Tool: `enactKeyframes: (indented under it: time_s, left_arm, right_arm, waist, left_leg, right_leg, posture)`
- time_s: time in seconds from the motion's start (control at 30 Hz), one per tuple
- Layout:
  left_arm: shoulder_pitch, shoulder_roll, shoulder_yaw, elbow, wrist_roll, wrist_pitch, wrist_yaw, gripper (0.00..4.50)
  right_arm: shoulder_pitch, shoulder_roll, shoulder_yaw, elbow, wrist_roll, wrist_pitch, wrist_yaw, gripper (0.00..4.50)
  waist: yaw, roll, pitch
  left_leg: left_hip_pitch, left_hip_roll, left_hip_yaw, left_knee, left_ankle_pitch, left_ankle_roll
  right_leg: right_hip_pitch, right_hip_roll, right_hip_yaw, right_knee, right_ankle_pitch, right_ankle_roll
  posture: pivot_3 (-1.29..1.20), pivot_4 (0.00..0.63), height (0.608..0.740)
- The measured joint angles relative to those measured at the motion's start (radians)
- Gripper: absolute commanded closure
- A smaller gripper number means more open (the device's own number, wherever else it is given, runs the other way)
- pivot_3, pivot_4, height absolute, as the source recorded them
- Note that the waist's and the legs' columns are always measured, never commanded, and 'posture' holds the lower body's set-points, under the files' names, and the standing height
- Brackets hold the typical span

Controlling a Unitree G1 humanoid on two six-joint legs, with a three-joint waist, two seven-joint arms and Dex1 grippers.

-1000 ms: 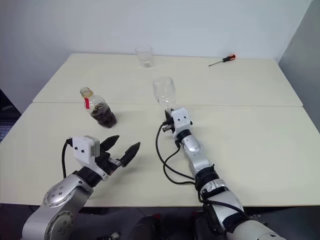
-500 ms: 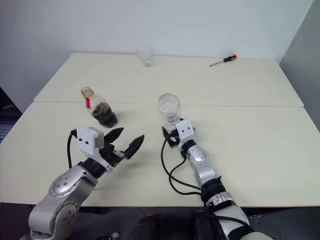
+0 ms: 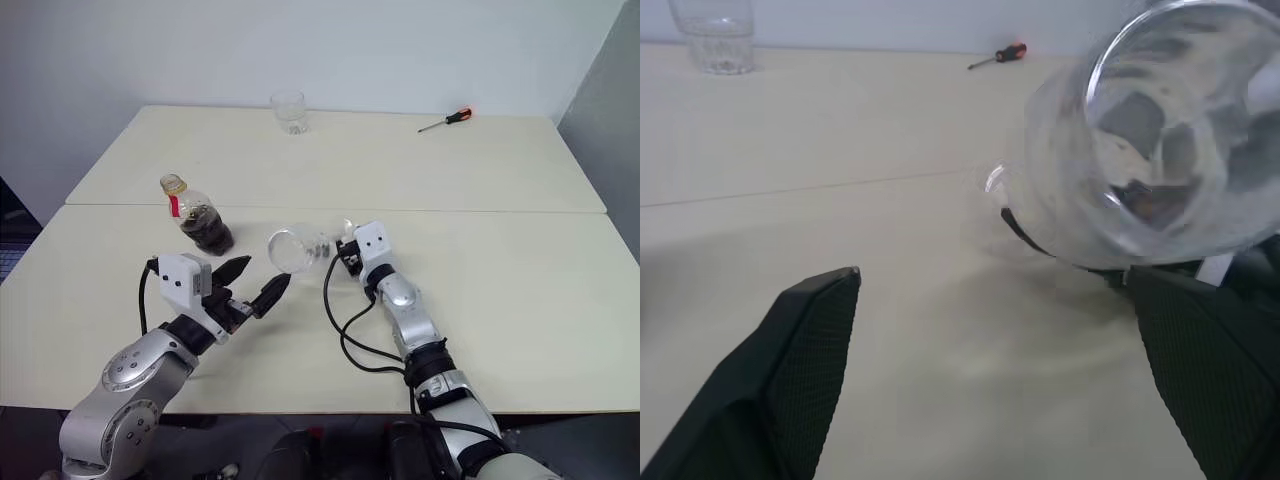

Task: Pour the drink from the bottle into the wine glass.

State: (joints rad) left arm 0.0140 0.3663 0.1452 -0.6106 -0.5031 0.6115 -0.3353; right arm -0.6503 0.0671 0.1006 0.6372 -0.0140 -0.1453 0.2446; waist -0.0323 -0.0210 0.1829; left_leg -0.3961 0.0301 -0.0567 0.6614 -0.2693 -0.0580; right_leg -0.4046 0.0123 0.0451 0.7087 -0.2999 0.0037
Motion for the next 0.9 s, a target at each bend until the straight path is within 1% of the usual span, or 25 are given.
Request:
enactKeyframes:
  time_s: [0.17,0.4,0.67,0.73,0.8,0.83,0.9]
  left_arm:
    - [-0.005,-0.006,0.003,0.001,-0.009,0.015,0.013,0.00]
    - [-0.007,-0.008,0.001,0.001,-0.016,0.019,0.017,0.00]
    - [-0.007,-0.008,0.001,0.001,-0.030,0.032,0.017,0.00]
    - [-0.007,-0.007,0.001,0.001,-0.031,0.033,0.017,0.00]
    - [-0.006,-0.007,0.002,0.000,-0.034,0.035,0.017,0.00]
    - [-0.006,-0.006,0.002,0.000,-0.035,0.036,0.017,0.00]
    - [0.006,-0.005,0.004,-0.011,-0.046,0.040,0.018,0.00]
  right_arm:
    - [0.009,0.013,0.000,-0.001,0.008,0.035,0.032,4.42]
    - [0.050,-0.006,0.019,-0.027,-0.033,0.051,-0.007,4.47]
    - [0.083,-0.030,0.022,-0.086,-0.044,0.077,-0.003,4.47]
    - [0.088,-0.049,0.033,-0.099,-0.047,0.079,0.010,4.12]
    - [0.100,-0.083,0.058,-0.130,-0.068,0.070,0.028,3.64]
    - [0.107,-0.098,0.063,-0.144,-0.076,0.067,0.037,3.24]
    - [0.135,-0.152,0.086,-0.196,-0.094,0.049,0.065,2.57]
  waist:
    - [0.000,0.000,0.000]
    - [0.001,0.000,0.000]
    - [0.000,0.000,0.000]
    - [0.000,0.000,0.000]
    - [0.001,0.000,0.000]
    - [0.001,0.000,0.000]
    - [0.001,0.000,0.000]
  left_leg:
    - [0.000,0.000,0.000,0.000,0.000,0.000]
    - [0.000,0.000,0.000,0.000,0.000,0.000]
    - [0.000,0.000,0.000,0.000,0.000,0.000]
    - [0.000,0.000,0.000,0.000,0.000,0.000]
    - [0.000,0.000,0.000,0.000,0.000,0.000]
    - [0.000,0.000,0.000,0.000,0.000,0.000]
    - [0.000,0.000,0.000,0.000,0.000,0.000]
  right_leg:
    - [0.000,0.000,0.000,0.000,0.000,0.000]
    - [0.000,0.000,0.000,0.000,0.000,0.000]
    - [0.000,0.000,0.000,0.000,0.000,0.000]
    - [0.000,0.000,0.000,0.000,0.000,0.000]
    - [0.000,0.000,0.000,0.000,0.000,0.000]
    - [0.000,0.000,0.000,0.000,0.000,0.000]
    - [0.000,0.000,0.000,-0.001,0.000,0.000]
  posture:
    - [0.00,0.150,0.740]
    - [0.00,0.150,0.740]
    - [0.00,0.150,0.740]
    - [0.00,0.150,0.740]
    - [0.00,0.150,0.740]
    - [0.00,0.150,0.740]
    - [0.00,0.150,0.740]
